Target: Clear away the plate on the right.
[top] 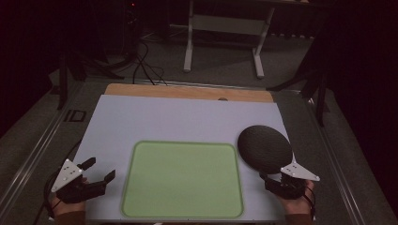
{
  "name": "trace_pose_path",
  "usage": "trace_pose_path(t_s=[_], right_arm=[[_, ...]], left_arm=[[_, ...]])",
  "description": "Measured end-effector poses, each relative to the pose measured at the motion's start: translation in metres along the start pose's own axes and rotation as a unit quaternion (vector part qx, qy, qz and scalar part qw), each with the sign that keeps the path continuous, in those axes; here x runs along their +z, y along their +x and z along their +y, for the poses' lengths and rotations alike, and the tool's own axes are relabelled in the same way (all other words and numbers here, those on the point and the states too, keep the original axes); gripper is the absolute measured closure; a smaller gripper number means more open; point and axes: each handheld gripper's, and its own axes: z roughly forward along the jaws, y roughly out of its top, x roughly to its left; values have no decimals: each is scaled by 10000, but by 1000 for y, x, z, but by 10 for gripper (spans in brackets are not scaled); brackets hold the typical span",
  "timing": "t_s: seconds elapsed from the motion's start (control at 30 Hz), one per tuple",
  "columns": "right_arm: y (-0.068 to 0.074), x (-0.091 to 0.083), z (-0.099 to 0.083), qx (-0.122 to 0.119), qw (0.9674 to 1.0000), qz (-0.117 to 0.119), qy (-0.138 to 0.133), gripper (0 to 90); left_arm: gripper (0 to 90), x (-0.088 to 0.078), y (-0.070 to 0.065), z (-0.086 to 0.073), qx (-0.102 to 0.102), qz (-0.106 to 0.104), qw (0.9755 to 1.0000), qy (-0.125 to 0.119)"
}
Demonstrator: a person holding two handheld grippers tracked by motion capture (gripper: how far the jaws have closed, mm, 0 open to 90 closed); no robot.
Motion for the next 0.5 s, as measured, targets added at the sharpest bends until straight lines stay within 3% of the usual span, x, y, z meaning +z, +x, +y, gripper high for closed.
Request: trace_pose_path(t_s=[0.5], right_arm=[[1,6,0,158,9997,-150,145,312]], left_arm=[[153,2,1,0,47,63,10000,-5]])
